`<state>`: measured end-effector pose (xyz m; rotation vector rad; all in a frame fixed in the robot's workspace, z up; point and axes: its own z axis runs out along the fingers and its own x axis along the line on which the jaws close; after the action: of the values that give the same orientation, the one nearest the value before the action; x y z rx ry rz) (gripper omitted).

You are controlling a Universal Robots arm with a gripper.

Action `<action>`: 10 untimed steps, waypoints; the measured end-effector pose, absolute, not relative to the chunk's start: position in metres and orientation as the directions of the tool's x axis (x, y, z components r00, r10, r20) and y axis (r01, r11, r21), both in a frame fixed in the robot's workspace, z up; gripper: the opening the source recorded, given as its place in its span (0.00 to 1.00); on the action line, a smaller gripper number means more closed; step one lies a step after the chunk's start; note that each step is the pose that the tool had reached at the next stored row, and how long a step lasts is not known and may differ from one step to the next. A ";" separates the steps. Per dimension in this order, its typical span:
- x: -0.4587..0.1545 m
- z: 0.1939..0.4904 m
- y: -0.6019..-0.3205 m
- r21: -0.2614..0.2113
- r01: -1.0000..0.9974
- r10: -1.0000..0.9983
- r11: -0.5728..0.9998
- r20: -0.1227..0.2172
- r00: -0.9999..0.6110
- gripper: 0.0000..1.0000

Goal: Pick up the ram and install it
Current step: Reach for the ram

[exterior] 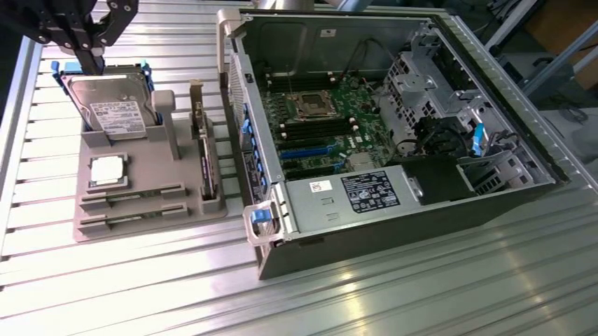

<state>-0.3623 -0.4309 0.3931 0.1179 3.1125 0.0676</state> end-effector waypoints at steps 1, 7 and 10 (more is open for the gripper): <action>-0.362 0.393 -0.433 0.044 0.075 0.076 0.996 -0.024 -0.997 0.11; -0.362 0.393 -0.444 0.044 0.075 0.076 0.996 -0.024 -0.997 0.11; -0.362 0.393 -0.448 0.044 0.075 0.076 0.996 -0.024 -0.997 0.11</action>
<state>-0.3623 -0.4476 0.3931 0.1180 3.1125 0.0676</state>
